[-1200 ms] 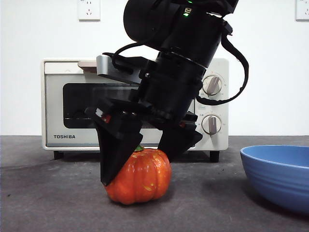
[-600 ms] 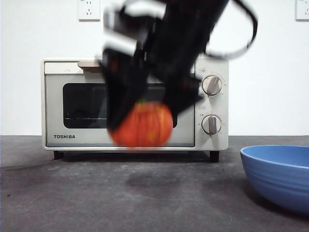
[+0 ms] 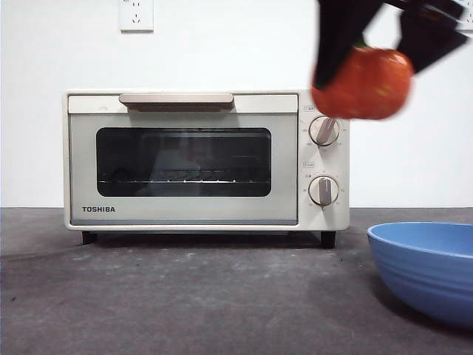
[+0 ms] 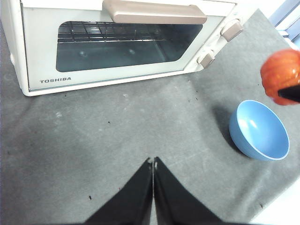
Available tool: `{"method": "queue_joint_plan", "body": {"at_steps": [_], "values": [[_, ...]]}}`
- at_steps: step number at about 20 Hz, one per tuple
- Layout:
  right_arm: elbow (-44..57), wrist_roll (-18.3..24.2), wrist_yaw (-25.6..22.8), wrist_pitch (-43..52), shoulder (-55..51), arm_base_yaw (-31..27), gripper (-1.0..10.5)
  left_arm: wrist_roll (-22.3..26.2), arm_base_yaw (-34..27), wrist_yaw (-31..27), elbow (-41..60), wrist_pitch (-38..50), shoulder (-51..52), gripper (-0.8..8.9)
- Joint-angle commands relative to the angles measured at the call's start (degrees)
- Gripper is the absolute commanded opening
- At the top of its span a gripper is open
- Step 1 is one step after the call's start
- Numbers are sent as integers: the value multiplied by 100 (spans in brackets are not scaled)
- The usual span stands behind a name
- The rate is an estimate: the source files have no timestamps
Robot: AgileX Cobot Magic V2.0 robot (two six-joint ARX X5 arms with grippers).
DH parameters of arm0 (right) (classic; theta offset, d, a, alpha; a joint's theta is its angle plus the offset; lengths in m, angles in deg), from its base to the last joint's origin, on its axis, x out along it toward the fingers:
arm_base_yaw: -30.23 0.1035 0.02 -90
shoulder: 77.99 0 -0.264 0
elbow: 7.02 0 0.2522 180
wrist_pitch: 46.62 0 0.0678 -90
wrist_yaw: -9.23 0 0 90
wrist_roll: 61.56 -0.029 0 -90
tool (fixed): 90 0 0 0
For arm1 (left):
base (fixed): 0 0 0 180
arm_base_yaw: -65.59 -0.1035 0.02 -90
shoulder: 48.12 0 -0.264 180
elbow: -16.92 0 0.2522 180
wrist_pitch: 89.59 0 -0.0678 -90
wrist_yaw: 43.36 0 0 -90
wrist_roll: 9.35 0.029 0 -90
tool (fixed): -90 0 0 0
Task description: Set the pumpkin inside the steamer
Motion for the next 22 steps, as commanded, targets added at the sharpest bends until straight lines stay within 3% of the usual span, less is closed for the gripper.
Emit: {"method": "queue_joint_plan", "body": {"at_steps": [1,5,11,22], "values": [[374,-160,7,4,-192,-221,404,76,15,33,-116,57,-35,14],[1163,-525,66,308,-485,-535,404,81,15,33,-116,68,-35,14],[2181,-1049,127,1086,-468,-540,405,81,15,33,-116,76,-35,14],[2371,-1156,107,1467,203,-538,445,79,15,33,-116,146,-35,14]]}}
